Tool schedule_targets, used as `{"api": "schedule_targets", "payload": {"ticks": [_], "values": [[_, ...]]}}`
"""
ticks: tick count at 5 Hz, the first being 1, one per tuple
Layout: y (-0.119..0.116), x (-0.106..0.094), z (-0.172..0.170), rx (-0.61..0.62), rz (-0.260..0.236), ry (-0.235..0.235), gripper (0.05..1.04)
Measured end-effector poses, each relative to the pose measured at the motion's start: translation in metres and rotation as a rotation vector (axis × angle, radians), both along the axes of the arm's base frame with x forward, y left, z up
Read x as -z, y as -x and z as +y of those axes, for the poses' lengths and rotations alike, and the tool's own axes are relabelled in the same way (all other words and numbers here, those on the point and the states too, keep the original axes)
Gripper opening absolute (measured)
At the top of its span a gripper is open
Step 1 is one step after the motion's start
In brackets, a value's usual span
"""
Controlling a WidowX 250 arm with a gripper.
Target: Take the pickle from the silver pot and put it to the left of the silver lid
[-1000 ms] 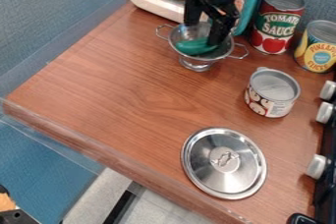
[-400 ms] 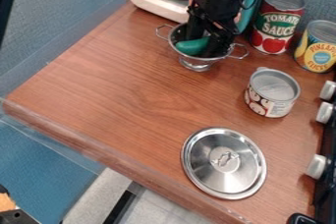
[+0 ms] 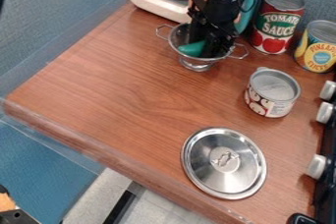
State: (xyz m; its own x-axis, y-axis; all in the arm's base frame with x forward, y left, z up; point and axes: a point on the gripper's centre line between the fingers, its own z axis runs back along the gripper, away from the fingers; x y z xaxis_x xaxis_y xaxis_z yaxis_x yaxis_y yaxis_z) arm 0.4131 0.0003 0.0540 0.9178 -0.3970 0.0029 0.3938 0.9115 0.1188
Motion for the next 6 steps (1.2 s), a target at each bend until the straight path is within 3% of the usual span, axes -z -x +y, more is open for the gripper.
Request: {"api": "schedule_targets", "payload": {"ticks": [1,2,3,4,5,6], "values": [[0.001,-0.018,-0.006,0.010,-0.036,0.040,0.462],[0.014,-0.053,-0.005,-0.015,-0.115,0.044,0.461],[0.039,-0.072,-0.002,-0.046,-0.158,0.056,0.461],[0.077,-0.075,0.002,-0.079,-0.167,0.066,0.461],[0.122,-0.066,0.009,-0.087,-0.148,0.071,0.461],[0.148,-0.043,0.018,-0.065,-0.101,0.081,0.461]]}}
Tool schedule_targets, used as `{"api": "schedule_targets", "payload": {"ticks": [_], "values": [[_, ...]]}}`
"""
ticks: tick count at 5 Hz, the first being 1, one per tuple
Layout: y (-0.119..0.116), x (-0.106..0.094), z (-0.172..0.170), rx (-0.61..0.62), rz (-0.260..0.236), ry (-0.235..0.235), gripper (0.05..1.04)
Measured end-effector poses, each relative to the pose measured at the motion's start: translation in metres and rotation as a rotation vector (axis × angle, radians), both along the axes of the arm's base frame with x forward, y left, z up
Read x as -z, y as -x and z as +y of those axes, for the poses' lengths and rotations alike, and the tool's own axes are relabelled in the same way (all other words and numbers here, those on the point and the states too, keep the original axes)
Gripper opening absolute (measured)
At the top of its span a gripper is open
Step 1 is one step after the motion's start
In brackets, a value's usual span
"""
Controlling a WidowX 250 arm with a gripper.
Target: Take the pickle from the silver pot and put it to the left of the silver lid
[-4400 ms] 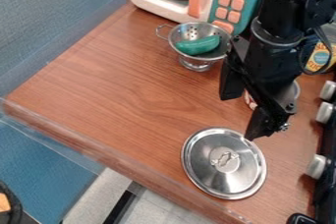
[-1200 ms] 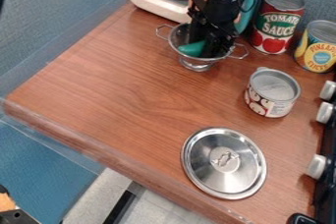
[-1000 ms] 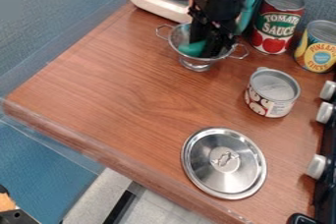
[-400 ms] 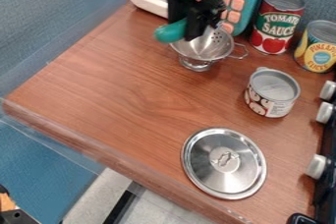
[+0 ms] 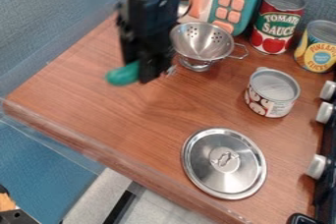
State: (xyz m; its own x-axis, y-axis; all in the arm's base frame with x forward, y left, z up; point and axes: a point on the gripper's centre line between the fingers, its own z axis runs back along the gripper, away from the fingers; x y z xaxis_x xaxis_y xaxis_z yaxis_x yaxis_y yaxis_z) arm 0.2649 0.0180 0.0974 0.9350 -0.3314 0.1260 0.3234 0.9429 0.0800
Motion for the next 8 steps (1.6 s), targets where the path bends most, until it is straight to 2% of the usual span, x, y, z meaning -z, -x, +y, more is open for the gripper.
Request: {"api": "schedule_targets", "payload": {"ticks": [1,2,3,4,5,6,7,8], "values": [[0.009,0.016,-0.001,0.024,0.025,0.004,0.461],[0.017,0.040,-0.007,0.055,0.062,0.036,0.461],[0.021,0.057,-0.018,0.075,0.102,0.041,0.461],[0.017,0.059,-0.021,0.063,0.082,0.029,0.533],[0.017,0.060,-0.023,0.054,0.097,0.040,0.845],[0.018,0.057,-0.025,0.056,0.112,0.053,1.012],[0.016,0.042,-0.025,0.041,0.082,0.057,1.008],[0.010,0.007,-0.022,0.046,-0.002,0.057,1.002]]}}
